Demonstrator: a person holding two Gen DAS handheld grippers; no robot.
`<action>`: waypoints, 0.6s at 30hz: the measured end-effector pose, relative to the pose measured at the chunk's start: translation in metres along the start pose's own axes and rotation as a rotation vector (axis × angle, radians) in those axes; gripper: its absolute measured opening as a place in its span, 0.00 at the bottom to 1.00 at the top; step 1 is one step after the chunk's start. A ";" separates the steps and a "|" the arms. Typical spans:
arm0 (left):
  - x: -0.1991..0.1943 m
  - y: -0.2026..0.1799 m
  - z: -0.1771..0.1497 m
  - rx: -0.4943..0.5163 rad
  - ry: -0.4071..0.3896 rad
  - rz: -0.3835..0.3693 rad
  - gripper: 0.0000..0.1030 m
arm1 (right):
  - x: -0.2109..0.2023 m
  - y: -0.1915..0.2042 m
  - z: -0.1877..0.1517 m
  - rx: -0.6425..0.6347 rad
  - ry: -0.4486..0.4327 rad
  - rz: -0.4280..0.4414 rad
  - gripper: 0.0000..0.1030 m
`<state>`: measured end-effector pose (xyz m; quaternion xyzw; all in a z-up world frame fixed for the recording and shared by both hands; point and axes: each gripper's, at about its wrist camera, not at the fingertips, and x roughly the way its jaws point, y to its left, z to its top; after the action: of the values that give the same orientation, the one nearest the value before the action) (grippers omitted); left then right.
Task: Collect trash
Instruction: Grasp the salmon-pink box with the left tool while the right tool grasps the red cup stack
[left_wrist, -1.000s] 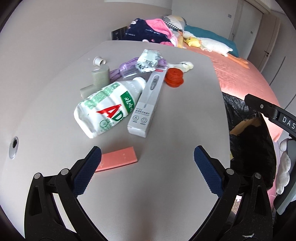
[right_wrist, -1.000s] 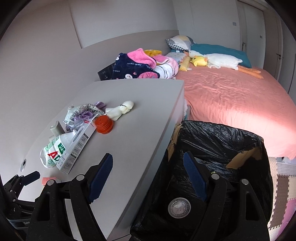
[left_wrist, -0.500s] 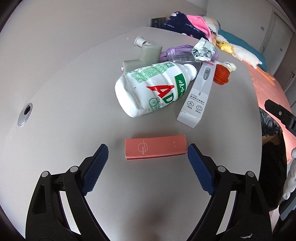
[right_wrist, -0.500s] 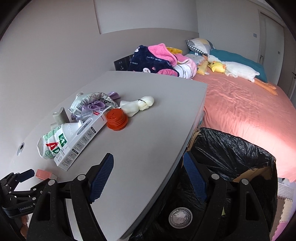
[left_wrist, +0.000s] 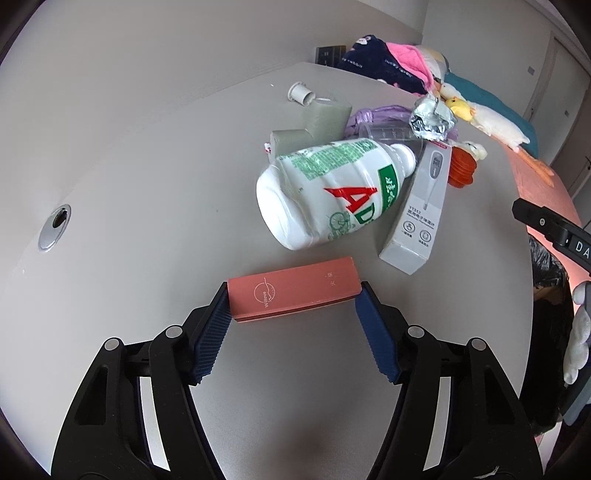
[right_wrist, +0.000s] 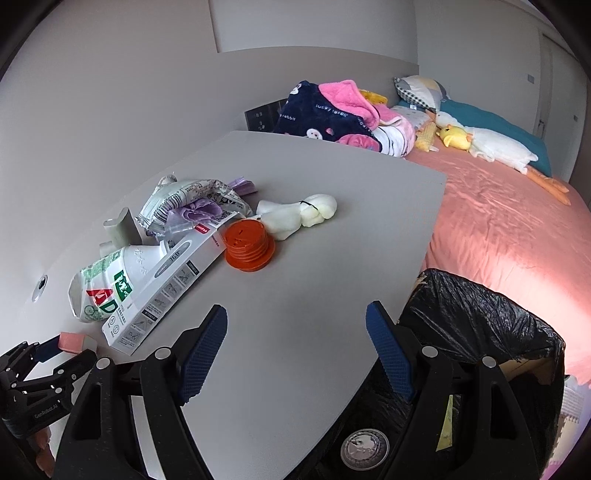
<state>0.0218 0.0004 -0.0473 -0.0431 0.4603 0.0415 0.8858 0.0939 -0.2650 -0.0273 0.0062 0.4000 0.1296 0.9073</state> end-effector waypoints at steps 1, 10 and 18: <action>-0.002 0.003 0.001 -0.003 -0.006 0.003 0.63 | 0.003 0.001 0.002 -0.002 0.003 0.003 0.76; -0.006 0.024 0.009 -0.042 -0.022 0.011 0.63 | 0.031 0.008 0.019 -0.020 0.041 0.021 0.67; -0.010 0.026 0.009 -0.029 -0.025 -0.014 0.63 | 0.055 0.016 0.035 -0.024 0.066 0.038 0.63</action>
<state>0.0202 0.0269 -0.0348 -0.0587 0.4481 0.0428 0.8910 0.1509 -0.2328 -0.0413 -0.0013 0.4280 0.1520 0.8909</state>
